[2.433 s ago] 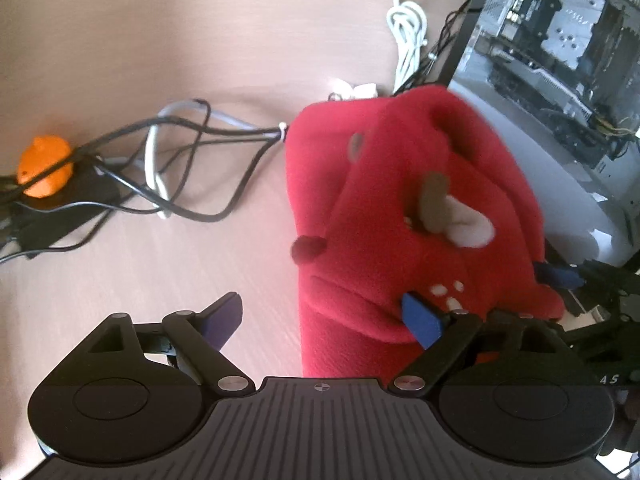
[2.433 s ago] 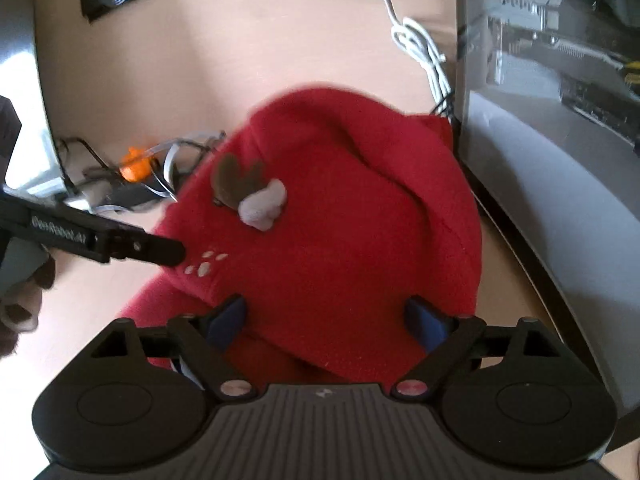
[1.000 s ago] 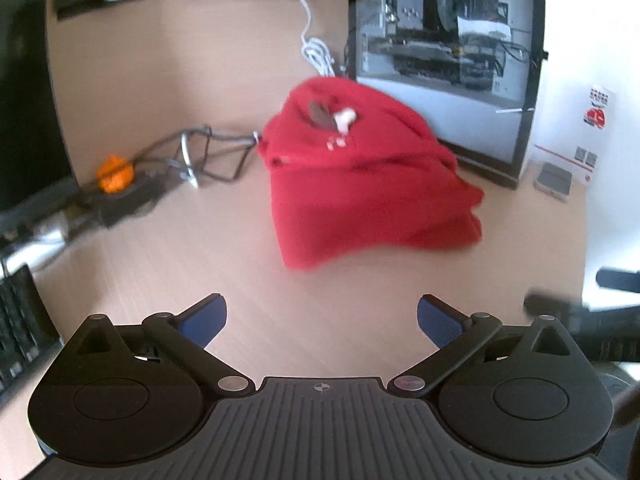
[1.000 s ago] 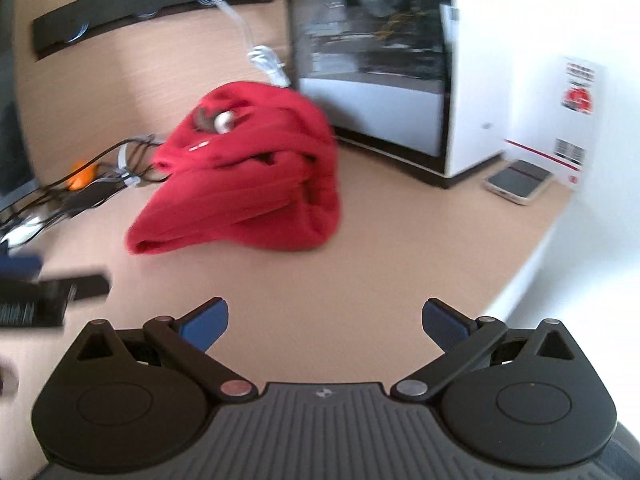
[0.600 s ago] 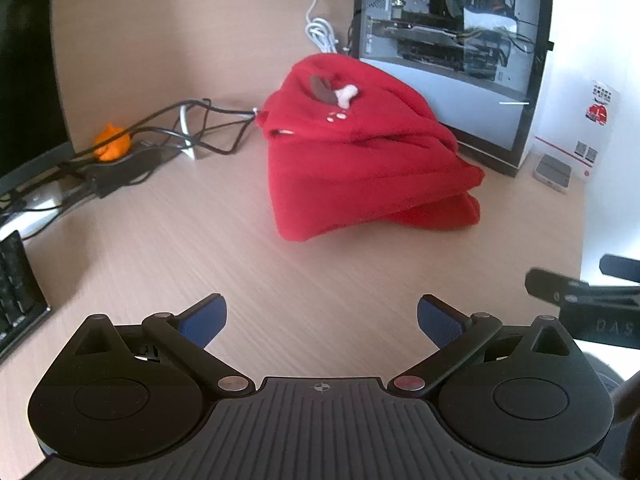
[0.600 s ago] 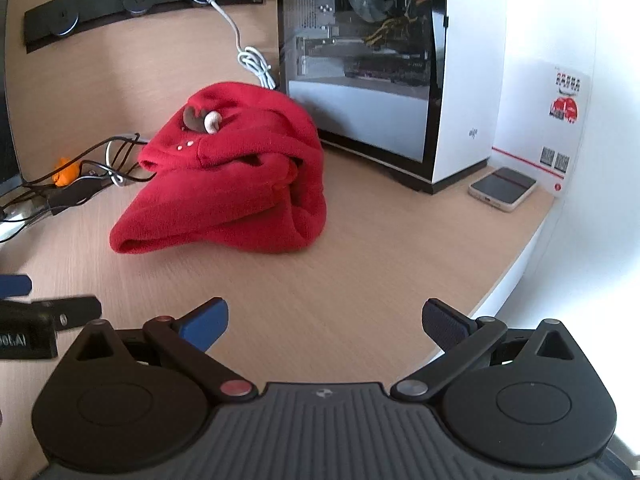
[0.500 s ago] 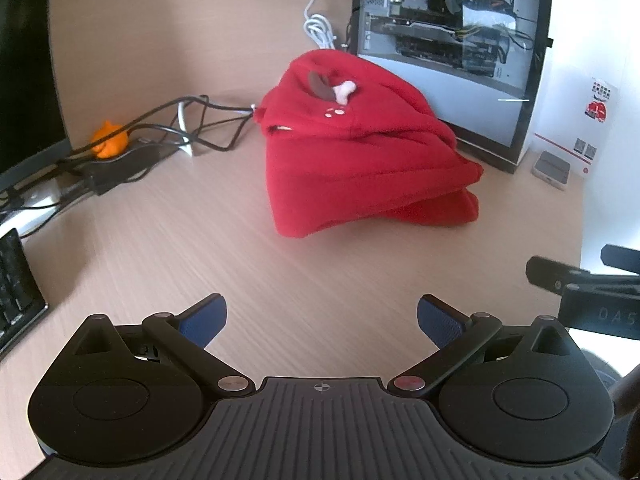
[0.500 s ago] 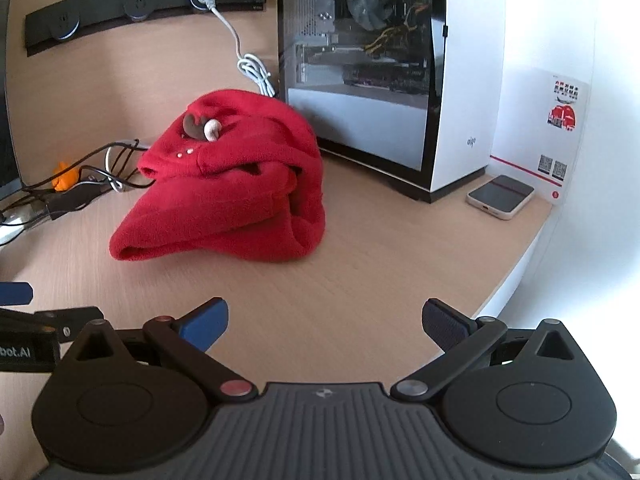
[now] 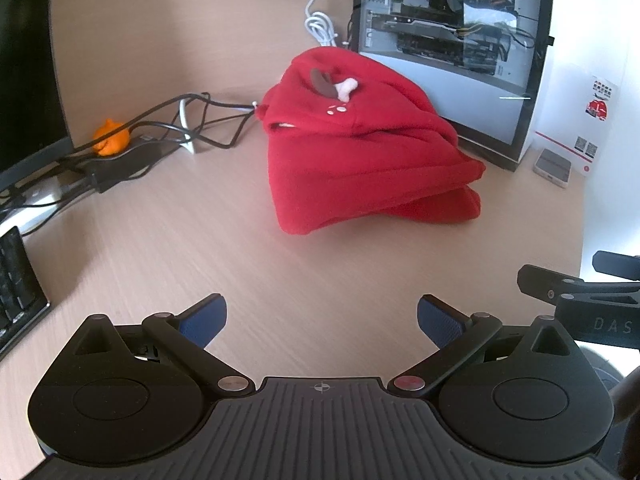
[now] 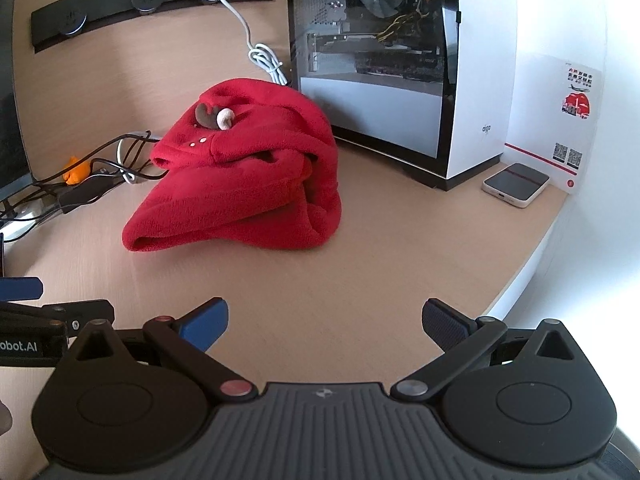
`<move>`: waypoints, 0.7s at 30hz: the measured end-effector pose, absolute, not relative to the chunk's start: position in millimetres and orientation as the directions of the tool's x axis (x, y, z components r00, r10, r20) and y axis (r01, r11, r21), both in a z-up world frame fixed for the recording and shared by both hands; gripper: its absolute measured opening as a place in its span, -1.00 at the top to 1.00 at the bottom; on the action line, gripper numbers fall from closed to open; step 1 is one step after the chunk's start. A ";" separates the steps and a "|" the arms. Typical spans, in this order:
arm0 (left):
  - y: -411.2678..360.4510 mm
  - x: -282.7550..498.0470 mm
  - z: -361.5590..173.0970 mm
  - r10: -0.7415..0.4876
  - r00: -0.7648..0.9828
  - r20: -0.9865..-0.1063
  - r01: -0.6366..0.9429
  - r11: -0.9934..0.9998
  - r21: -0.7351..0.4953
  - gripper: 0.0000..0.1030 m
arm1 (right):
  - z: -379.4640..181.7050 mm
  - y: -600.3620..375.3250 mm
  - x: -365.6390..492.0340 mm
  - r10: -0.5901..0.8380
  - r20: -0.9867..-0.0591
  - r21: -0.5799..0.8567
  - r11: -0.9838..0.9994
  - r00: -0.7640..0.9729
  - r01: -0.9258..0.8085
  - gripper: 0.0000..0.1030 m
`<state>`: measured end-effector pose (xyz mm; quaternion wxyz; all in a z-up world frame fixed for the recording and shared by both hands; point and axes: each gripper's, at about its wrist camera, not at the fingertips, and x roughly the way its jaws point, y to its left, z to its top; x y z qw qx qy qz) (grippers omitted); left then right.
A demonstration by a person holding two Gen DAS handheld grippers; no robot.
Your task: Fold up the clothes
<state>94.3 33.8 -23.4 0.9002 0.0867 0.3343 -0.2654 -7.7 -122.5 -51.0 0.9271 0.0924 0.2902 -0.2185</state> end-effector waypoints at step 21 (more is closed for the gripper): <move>34.8 96.0 -24.5 -0.414 0.632 -0.655 0.529 0.848 -0.026 -1.00 | -53.5 -124.6 -5.4 -0.341 -0.601 0.047 0.888 0.723 0.457 -1.00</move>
